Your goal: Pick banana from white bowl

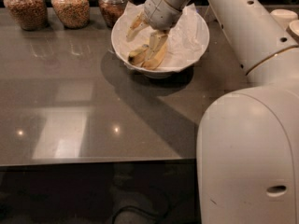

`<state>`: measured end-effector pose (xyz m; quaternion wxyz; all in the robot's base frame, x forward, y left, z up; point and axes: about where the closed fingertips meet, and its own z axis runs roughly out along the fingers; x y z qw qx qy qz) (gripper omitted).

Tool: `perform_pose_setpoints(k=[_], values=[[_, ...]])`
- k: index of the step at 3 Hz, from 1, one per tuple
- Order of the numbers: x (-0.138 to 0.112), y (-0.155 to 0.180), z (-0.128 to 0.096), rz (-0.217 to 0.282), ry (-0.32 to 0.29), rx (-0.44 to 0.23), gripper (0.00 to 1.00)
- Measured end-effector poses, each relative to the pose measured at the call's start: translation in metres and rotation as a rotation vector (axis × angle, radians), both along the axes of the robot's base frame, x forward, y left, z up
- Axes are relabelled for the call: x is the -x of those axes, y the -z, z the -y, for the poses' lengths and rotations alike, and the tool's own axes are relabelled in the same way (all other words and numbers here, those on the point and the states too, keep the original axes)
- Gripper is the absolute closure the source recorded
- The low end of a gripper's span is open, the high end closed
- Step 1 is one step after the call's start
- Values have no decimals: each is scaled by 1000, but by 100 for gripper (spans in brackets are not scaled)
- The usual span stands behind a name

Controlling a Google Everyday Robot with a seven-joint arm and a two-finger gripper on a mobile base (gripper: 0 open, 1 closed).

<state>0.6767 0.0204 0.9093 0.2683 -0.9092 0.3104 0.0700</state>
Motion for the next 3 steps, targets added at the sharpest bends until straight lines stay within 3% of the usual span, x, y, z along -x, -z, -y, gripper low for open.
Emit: perform_pose_setpoints(k=[3], values=[[-6, 28, -5, -43, -10, -18, 45]])
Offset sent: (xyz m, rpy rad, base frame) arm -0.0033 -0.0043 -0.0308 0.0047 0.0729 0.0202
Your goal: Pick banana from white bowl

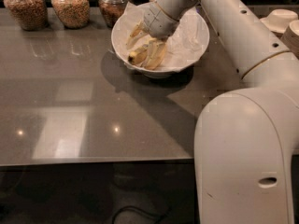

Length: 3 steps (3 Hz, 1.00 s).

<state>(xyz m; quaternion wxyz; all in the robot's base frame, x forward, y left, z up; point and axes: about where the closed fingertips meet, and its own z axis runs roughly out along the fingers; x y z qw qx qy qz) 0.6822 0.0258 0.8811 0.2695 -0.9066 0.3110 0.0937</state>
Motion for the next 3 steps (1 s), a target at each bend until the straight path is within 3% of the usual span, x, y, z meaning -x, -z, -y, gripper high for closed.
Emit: perform_pose_setpoints(k=[1, 2, 3], values=[[0, 3, -1, -9, -3, 0, 49], [-1, 2, -2, -6, -2, -3, 67], [-2, -8, -3, 12, 10, -1, 91]])
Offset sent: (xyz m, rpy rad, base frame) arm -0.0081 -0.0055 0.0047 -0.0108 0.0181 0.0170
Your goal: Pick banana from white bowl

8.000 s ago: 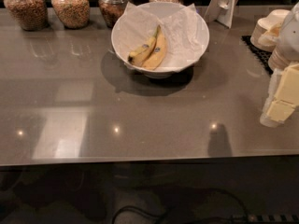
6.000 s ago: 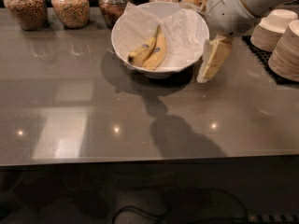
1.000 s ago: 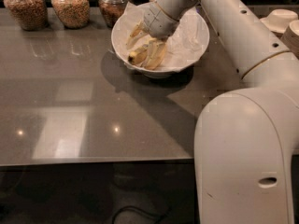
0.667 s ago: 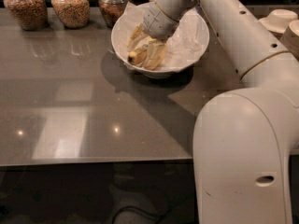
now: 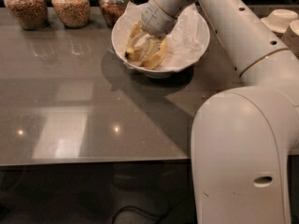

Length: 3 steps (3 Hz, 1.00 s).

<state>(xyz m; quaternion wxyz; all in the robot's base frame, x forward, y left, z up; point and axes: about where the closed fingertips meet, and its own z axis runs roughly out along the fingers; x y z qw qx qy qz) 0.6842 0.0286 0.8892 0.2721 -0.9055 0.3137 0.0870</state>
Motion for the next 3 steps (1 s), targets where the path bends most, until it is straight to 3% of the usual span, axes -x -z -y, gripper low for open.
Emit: perform_pose_setpoints(k=[1, 3], values=[[-1, -9, 1, 15, 12, -4, 100], [-6, -43, 10, 86, 49, -36, 100]])
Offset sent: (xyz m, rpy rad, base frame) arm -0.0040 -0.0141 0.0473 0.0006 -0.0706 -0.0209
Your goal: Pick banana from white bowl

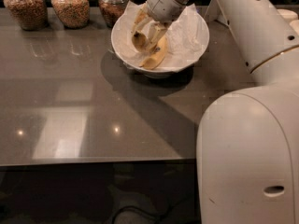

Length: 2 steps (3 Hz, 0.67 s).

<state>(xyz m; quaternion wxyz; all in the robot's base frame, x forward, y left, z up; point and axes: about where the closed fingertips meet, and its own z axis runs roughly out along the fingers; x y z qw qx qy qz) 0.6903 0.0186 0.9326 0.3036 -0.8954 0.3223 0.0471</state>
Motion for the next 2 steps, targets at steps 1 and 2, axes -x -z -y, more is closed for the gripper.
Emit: perform_pose_setpoints(k=[1, 2], values=[[-3, -28, 13, 52, 45, -54, 100], [-1, -61, 28, 106, 97, -114, 100]])
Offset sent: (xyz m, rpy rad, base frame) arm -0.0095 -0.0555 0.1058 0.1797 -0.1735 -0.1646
